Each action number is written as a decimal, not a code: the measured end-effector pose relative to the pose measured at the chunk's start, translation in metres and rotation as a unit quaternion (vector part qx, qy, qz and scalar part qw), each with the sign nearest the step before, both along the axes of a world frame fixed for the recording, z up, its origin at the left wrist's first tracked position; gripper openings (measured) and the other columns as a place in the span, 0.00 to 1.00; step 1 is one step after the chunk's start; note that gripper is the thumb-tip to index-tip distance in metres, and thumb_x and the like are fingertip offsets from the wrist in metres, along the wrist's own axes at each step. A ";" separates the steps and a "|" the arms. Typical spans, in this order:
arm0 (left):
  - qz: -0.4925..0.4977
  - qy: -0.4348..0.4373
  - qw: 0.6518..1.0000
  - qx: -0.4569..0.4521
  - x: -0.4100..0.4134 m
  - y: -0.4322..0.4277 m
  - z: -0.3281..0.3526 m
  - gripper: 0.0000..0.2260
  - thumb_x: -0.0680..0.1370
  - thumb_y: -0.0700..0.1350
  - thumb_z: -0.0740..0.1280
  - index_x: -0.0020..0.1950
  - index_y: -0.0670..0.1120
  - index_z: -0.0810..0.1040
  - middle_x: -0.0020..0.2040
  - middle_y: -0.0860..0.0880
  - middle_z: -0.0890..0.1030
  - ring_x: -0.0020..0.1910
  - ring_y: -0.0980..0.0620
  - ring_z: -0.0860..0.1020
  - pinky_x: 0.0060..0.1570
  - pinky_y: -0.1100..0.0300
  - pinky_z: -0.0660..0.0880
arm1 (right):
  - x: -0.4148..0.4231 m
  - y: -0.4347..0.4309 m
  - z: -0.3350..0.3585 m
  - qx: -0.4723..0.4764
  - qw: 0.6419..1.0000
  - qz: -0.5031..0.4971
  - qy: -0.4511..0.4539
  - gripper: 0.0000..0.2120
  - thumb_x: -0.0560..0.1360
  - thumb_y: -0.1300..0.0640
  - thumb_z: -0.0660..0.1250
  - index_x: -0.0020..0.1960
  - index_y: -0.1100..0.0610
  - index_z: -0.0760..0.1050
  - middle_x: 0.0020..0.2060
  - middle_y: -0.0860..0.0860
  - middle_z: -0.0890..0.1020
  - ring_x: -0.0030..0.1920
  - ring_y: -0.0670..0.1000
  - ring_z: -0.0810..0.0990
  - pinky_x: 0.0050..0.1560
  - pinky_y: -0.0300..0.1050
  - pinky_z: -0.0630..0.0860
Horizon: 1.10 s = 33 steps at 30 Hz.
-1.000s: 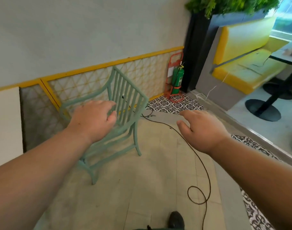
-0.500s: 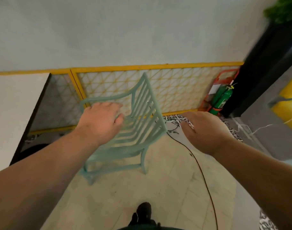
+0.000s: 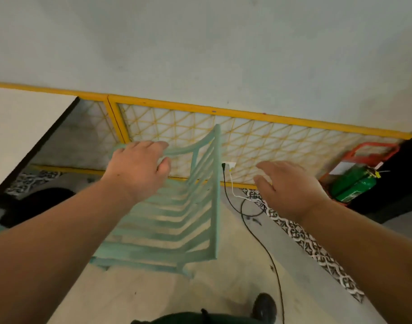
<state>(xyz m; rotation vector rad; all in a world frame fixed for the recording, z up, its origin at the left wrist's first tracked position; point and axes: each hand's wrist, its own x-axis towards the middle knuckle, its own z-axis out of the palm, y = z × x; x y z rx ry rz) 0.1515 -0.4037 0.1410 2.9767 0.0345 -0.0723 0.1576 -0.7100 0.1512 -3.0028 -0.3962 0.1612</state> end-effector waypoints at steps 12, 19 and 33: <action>0.239 0.035 0.970 -0.023 -0.009 -0.078 -0.037 0.27 0.79 0.60 0.50 0.76 0.53 0.69 0.70 0.49 0.76 0.70 0.43 0.72 0.64 0.43 0.71 | 0.161 -0.032 -0.030 -0.024 0.972 0.234 -0.003 0.20 0.82 0.46 0.59 0.63 0.58 0.79 0.55 0.57 0.85 0.57 0.60 0.80 0.55 0.57 0.78; 0.338 0.041 0.940 -0.009 -0.010 -0.064 -0.044 0.24 0.82 0.58 0.52 0.77 0.53 0.66 0.73 0.50 0.74 0.72 0.43 0.69 0.68 0.42 0.68 | 0.209 0.018 -0.060 0.018 0.951 0.308 0.023 0.23 0.82 0.45 0.57 0.71 0.53 0.75 0.63 0.56 0.82 0.64 0.60 0.78 0.61 0.55 0.76; 0.510 0.076 0.857 -0.021 0.004 -0.177 -0.111 0.25 0.82 0.60 0.50 0.78 0.55 0.64 0.75 0.51 0.72 0.74 0.46 0.68 0.70 0.43 0.65 | 0.299 0.042 -0.120 -0.017 0.856 0.515 0.040 0.22 0.82 0.44 0.55 0.60 0.58 0.79 0.52 0.58 0.83 0.52 0.62 0.80 0.50 0.57 0.79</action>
